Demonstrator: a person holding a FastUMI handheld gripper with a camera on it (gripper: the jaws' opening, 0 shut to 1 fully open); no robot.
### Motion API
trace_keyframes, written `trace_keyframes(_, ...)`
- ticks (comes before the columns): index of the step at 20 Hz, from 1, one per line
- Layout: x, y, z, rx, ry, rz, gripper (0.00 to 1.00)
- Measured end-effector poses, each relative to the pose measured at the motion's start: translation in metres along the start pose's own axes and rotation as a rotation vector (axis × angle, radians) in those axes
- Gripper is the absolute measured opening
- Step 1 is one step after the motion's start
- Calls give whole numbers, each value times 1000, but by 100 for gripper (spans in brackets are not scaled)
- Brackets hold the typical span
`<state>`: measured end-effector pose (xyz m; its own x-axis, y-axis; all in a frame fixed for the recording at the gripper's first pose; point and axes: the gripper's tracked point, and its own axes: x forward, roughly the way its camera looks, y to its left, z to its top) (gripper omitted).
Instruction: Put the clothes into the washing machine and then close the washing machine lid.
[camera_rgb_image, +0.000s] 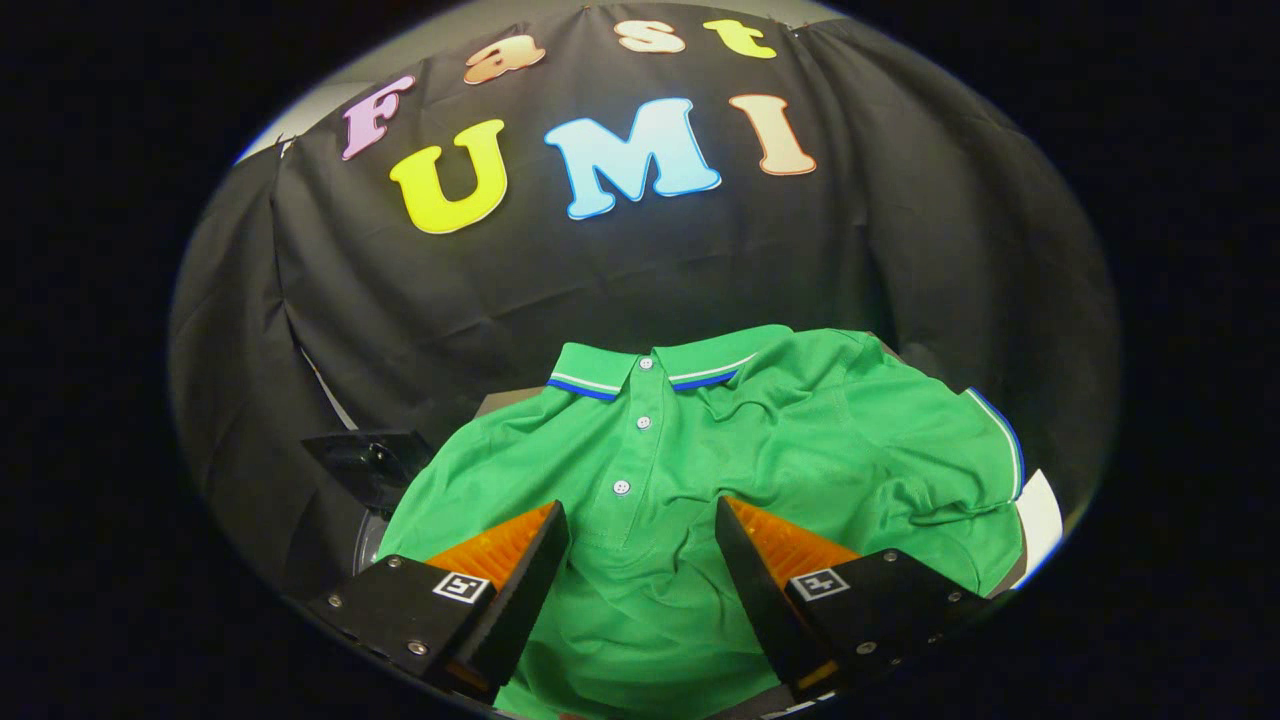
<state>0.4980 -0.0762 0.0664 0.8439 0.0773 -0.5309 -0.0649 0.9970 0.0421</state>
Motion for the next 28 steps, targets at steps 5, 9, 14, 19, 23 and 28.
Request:
trace_keyframes(5,1,-7,-7,-121,46,-35,57)
trace_keyframes(9,0,-4,-9,-116,154,-13,7)
trace_keyframes(14,-4,-1,-4,-251,145,-88,0)
trace_keyframes(19,-21,0,17,-179,83,-97,0)
trace_keyframes(23,-40,14,38,-192,30,-114,0)
trace_keyframes(28,-65,43,58,-174,-47,-103,0)
